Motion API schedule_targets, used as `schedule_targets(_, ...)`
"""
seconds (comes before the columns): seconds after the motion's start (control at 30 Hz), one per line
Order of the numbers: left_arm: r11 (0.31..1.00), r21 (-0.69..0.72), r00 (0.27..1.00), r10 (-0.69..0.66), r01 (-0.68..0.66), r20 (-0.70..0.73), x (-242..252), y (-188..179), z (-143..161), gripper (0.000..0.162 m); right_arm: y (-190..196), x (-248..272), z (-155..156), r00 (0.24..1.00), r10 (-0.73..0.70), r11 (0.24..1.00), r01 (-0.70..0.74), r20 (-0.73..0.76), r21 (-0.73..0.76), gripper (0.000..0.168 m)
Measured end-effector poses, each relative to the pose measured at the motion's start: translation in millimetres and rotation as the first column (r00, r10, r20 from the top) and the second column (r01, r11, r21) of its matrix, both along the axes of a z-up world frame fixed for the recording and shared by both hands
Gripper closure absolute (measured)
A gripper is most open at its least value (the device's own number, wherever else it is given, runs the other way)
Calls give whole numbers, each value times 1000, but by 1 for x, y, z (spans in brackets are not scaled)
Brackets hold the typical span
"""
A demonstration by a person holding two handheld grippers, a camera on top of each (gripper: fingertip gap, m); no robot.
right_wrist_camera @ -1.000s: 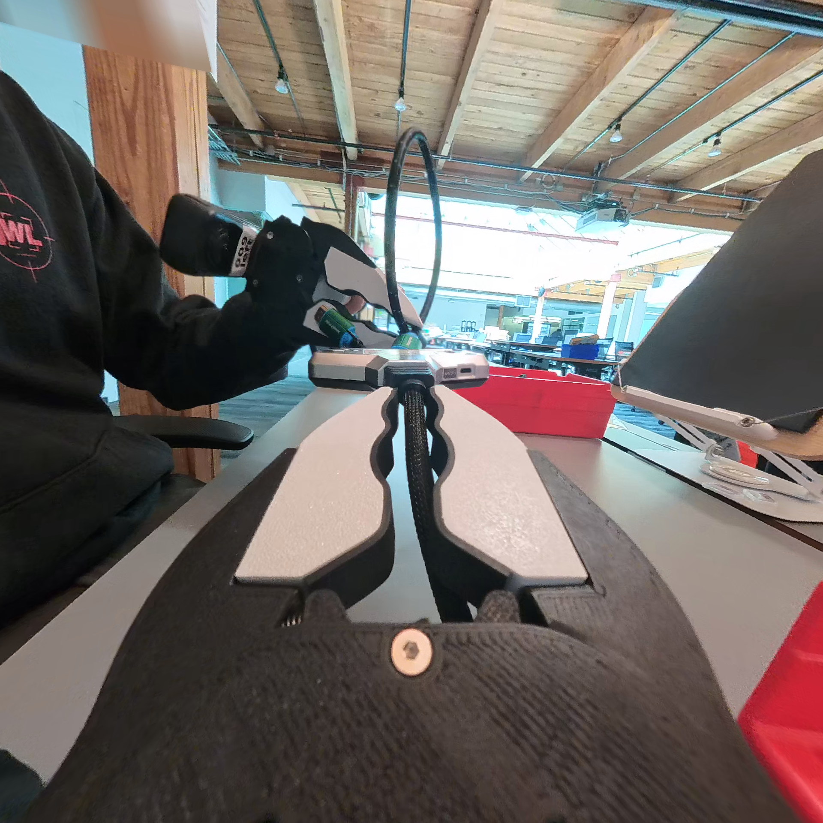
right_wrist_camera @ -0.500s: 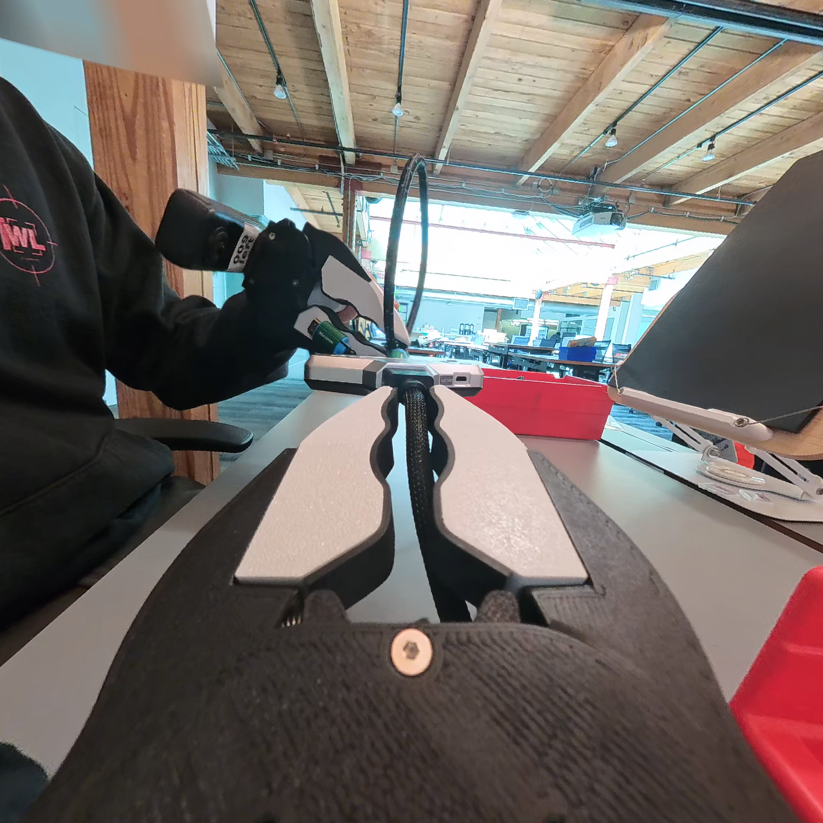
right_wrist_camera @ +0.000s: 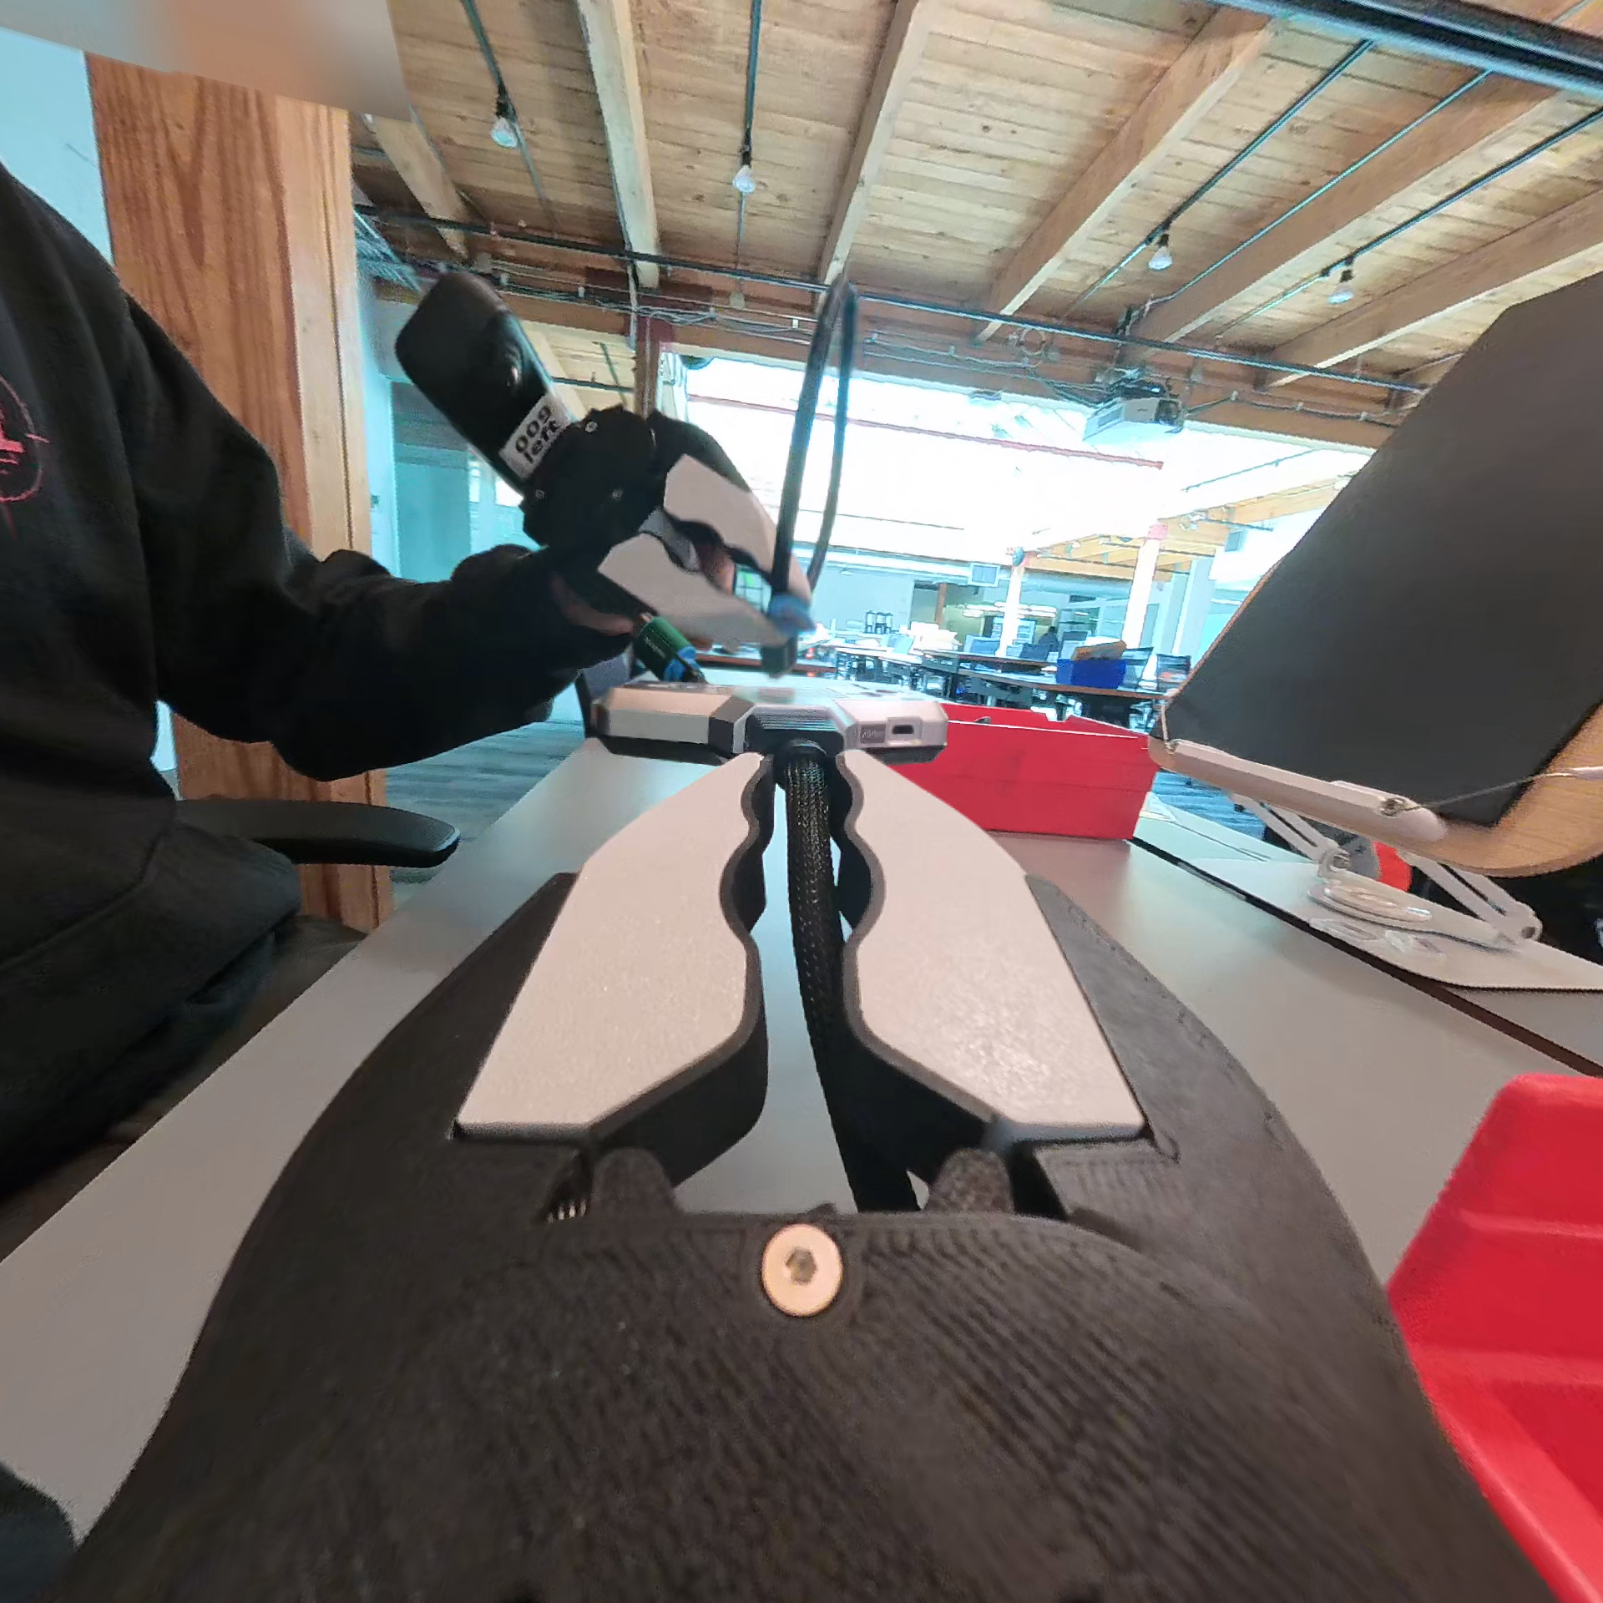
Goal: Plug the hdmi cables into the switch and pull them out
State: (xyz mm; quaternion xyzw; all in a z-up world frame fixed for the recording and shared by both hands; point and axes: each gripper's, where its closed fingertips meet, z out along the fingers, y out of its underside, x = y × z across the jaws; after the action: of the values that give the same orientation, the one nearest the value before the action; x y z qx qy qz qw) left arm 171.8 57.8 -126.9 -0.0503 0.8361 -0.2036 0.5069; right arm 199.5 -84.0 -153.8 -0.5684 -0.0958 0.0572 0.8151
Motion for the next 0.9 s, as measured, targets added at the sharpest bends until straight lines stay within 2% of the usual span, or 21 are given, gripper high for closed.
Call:
schedule_targets(0.1,981,-73,958,194,-182,211,14,44,27,150,-4,4,0,1000,-21,1000,21,-5,4,157)
schedule_targets(0.17,950,-67,922,312,-305,231,19,78,13,150,-6,7,1,999,-35,999,35,-6,7,157)
schedule_targets(0.27,926,35,920,368,-375,137,25,110,-51,150,-7,8,1,999,-44,999,44,-8,9,157)
schedule_targets(0.33,916,121,924,379,-382,43,22,124,-102,150,-7,9,1,999,-46,999,46,-10,10,157)
schedule_targets(0.4,915,166,923,381,-368,-48,15,128,-139,150,-8,9,1,999,-50,999,50,-10,11,157)
schedule_targets(0.53,918,137,907,392,-373,-154,6,129,-157,150,-8,10,1,999,-51,999,51,-14,13,157)
schedule_targets(0.63,939,77,887,343,-336,-311,0,120,-162,147,-7,10,1,999,-46,999,46,-13,9,157)
schedule_targets(0.73,939,-19,803,284,-344,-524,-2,117,-167,149,-7,10,1,999,-45,999,45,-14,11,157)
schedule_targets(0.83,922,-93,630,180,-376,-756,-4,117,-171,146,-8,10,1,999,-44,999,44,-12,12,157)
schedule_targets(0.9,932,-131,508,64,-339,-859,-8,115,-172,142,-7,9,1,999,-37,999,38,-12,12,157)
